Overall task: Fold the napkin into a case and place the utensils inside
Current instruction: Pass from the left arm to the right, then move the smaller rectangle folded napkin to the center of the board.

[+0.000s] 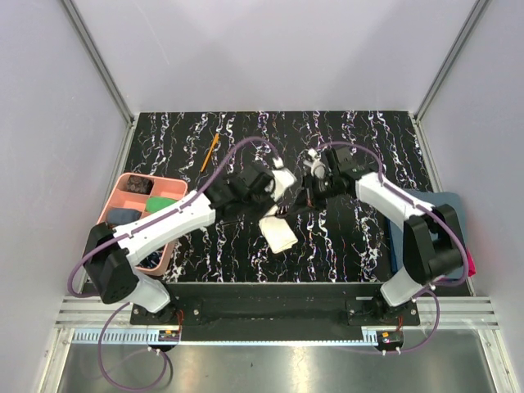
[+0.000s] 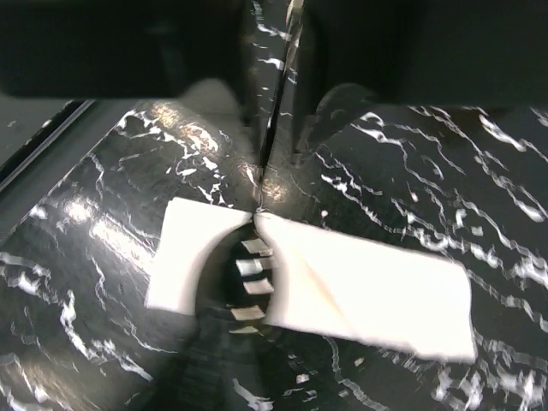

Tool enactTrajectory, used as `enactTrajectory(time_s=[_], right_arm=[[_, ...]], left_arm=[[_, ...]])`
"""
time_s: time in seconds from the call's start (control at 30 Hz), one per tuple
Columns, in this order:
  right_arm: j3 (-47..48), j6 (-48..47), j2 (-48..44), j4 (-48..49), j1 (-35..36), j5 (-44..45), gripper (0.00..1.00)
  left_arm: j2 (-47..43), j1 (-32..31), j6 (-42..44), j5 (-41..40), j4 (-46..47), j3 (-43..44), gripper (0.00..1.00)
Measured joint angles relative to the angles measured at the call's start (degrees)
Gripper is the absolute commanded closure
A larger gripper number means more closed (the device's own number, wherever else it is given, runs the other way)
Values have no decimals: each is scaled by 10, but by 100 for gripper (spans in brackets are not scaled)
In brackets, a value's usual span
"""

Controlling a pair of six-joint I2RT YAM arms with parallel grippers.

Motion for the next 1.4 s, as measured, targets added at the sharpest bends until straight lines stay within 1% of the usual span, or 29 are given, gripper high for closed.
enactTrajectory(time_s=[0.03,0.07,0.1,0.17,0.2,0.27,0.3,0.33,0.4,0.47,0.57,0.67,0.73,0.8,0.9,1.07,1.2,1.4], right_arm=[[-29,26,-16,12,2,14,100],[-62,55,-35,28,3,30,100],[-97,83,-61,40,5,52,100],[-157,142,-113,51,7,96,100],[-186,171,-143,62,7,121,100],[-220,208,-187,69,4,156,100],[-232,219,-206,70,0,169,100],[-241,230,-225,69,-8,181,100],[-248,242,-259,63,-27,207,100],[-248,249,-297,51,-43,239,100],[-242,248,-358,11,-51,310,100],[-217,242,-388,-38,-52,384,100],[-192,238,-393,-74,-53,450,100],[-170,234,-394,-106,-54,508,100],[-145,223,-394,-141,-54,574,100],[-123,207,-397,-164,-54,628,100],[-122,206,-397,-177,-55,647,100],[-122,188,-373,-182,-57,660,100]], left_arm=[[0,16,-18,6,0,2,55],[0,37,-40,9,6,5,52],[0,59,-59,12,14,6,52],[0,117,-114,13,43,7,56],[0,143,-143,7,55,7,59],[0,183,-204,-11,73,7,69],[-1,192,-226,-17,81,5,75],[-5,199,-251,-24,95,-3,84],[-16,206,-296,-33,116,-31,90],[-31,209,-329,-33,136,-75,94],[-47,208,-376,-14,172,-157,95],[-50,196,-417,-3,205,-235,95],[-50,169,-443,-5,221,-275,96],[-47,132,-467,-7,231,-294,96],[-22,83,-498,-9,261,-290,96],[65,37,-529,-8,291,-255,96],[129,18,-541,4,308,-209,96],[218,11,-539,23,340,-114,96]])
